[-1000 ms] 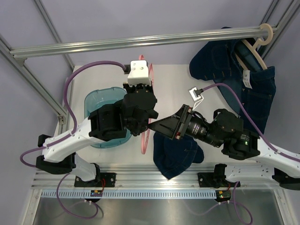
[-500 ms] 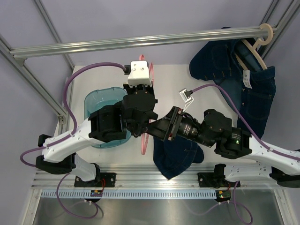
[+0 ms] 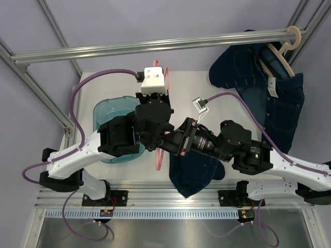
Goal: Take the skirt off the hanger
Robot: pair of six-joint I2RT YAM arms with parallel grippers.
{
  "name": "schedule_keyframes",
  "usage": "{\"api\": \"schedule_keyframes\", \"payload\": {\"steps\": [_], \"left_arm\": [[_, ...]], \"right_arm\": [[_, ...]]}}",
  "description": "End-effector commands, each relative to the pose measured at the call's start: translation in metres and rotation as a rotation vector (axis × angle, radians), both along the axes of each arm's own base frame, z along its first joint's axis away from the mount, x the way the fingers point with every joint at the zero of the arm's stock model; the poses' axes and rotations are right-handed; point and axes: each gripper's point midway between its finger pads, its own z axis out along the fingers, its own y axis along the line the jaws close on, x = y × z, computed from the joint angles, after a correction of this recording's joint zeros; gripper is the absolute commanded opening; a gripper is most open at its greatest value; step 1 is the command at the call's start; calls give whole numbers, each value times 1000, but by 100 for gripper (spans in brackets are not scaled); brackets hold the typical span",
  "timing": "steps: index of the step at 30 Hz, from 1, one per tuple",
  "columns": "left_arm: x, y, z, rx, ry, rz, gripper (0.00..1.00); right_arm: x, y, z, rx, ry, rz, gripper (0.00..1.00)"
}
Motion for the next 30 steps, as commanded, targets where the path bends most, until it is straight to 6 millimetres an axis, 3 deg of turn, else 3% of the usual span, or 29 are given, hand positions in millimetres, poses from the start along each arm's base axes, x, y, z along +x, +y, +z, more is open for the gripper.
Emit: {"api": "schedule_keyframes", "payload": {"steps": [1,2,3,4,6,7,8,9,13,14,15,17,18,19,21,22,23,24,26,30], "left_arm": [[-1,7,8,-64,-15,39,0],[-1,7,9,-68,-15,35,0],[-2,5,10,-69,-14,22,0],[-3,6,10,-67,-12,14,9],[-6,8,17,-85,-15,1,49],[-9,7,20,-82,-15,-24,77],[-12,8,25,-93,-14,-53,84],[-16,2,29,-109,-6,-113,99],[-40,14,54,-299,44,-294,99],[-45,13,51,-322,53,-333,99],[-57,29,64,-401,46,-414,99],[-66,27,61,-471,38,-494,99],[-72,32,65,-503,26,-535,99],[-84,50,84,-590,-7,-615,99],[-99,49,82,-604,-15,-720,99],[-106,62,88,-644,-27,-751,99],[-110,64,85,-649,-22,-775,99],[-115,58,75,-626,-3,-812,99],[-120,57,56,-585,44,-832,99],[-128,22,-17,-405,196,-875,99]], "right_arm": [[-4,-2,22,70,-8,9,38],[-4,-1,22,69,-5,8,18],[-4,-1,21,66,-3,11,6],[-4,-1,19,62,8,8,0],[-1,-2,13,54,31,-9,0],[-1,-4,11,48,42,-14,0],[2,-5,7,37,49,-29,0],[3,-7,4,30,58,-38,0],[5,-20,1,40,77,-66,0],[8,-23,-1,39,81,-85,0],[9,-25,-4,34,84,-94,0],[13,-33,-7,28,88,-123,0],[14,-35,-11,20,88,-134,0],[16,-40,-13,10,89,-147,0],[21,-44,-15,-3,83,-176,0],[23,-46,-16,-9,79,-181,0],[20,-45,-17,-15,80,-154,0],[33,-48,-18,-15,84,-176,0],[38,-47,-20,-13,105,-125,0],[82,-66,-16,-50,71,-231,0]]}}
